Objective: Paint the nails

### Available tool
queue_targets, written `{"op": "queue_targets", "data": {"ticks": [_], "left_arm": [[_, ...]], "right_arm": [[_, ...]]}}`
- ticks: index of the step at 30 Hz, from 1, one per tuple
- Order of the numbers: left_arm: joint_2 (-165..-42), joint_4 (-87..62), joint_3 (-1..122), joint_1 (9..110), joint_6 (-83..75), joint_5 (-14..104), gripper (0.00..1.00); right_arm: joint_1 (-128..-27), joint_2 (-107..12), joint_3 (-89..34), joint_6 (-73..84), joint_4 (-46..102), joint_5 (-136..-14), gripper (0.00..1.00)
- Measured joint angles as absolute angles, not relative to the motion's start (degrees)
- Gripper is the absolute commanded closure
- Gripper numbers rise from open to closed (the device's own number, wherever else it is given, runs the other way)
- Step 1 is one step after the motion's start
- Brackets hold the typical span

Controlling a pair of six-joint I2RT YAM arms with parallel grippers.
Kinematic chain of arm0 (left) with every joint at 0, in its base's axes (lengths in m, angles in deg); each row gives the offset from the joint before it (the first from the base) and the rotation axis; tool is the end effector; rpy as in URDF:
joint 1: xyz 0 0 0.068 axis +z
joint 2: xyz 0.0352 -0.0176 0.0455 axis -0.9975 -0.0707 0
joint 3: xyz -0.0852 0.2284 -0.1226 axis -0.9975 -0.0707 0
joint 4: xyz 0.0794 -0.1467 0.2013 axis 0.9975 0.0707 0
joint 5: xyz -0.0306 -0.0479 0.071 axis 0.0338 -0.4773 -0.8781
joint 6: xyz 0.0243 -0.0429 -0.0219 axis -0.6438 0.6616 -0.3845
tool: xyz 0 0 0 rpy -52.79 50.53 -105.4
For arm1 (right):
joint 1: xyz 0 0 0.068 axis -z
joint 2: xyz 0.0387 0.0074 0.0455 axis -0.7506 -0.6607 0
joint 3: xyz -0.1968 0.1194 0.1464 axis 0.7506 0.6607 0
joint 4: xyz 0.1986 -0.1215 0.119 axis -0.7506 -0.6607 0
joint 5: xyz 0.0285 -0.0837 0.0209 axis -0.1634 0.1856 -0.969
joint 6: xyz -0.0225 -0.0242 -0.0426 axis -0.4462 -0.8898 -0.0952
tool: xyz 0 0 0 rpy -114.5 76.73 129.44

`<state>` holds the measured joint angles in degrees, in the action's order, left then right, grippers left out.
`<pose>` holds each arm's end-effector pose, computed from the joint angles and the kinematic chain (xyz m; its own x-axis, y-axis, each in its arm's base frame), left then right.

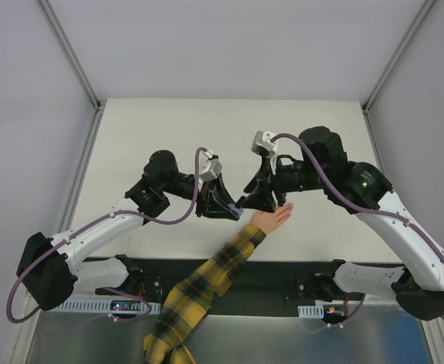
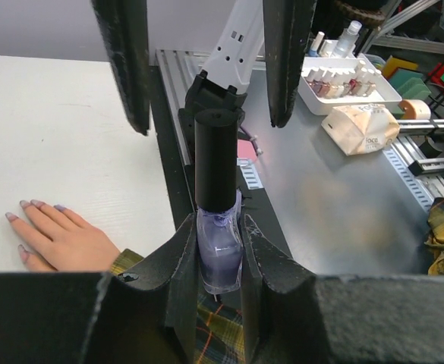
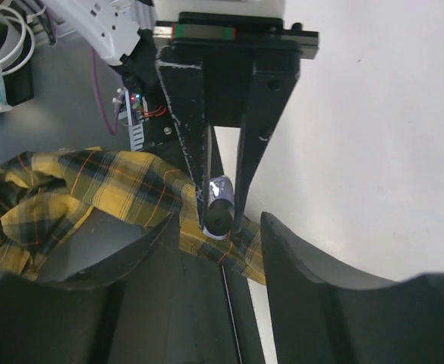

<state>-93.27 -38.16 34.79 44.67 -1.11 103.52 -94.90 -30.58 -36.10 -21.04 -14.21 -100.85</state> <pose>0.1655 -0.1890 0.3423 -0.1260 -0.0169 -0.9919 0.9403 -0.3207 -0.1139 0.1315 0.1658 0.4506 0.0705 -0.3369 -0.9389 -0.9887 0.1011 -0.1105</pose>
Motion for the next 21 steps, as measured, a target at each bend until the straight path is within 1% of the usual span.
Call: {"op": "queue_targets", "data": {"ticks": [7, 11, 13, 16, 17, 21], "left_arm": [[-94.5, -38.1, 35.0, 44.7, -0.6, 105.1, 1.00], [-94.5, -38.1, 35.0, 44.7, -0.6, 105.3, 1.00], [-94.5, -38.1, 35.0, 44.7, -0.6, 105.4, 1.00], [-94.5, -37.9, 35.0, 44.7, -0.6, 105.5, 1.00], [-94.5, -37.8, 35.0, 44.7, -0.6, 105.6, 1.00], [-94.5, -37.7, 35.0, 44.6, -0.6, 105.6, 1.00]], "right_arm": [[-94.8, -31.3, -36.1, -23.9, -14.9, -105.7, 0.62], [-94.6, -32.5, -36.1, -24.6, -15.0, -107.3, 0.70], [-94.6, -33.0, -36.1, -24.8, -15.0, -107.4, 0.71], [-94.6, -33.6, -36.1, -25.0, -15.0, -107.8, 0.77], [-94.6, -33.6, -36.1, -25.1, -15.0, -107.8, 0.83], [-94.5, -33.7, -36.1, -25.3, -15.0, -107.7, 0.88]]}}
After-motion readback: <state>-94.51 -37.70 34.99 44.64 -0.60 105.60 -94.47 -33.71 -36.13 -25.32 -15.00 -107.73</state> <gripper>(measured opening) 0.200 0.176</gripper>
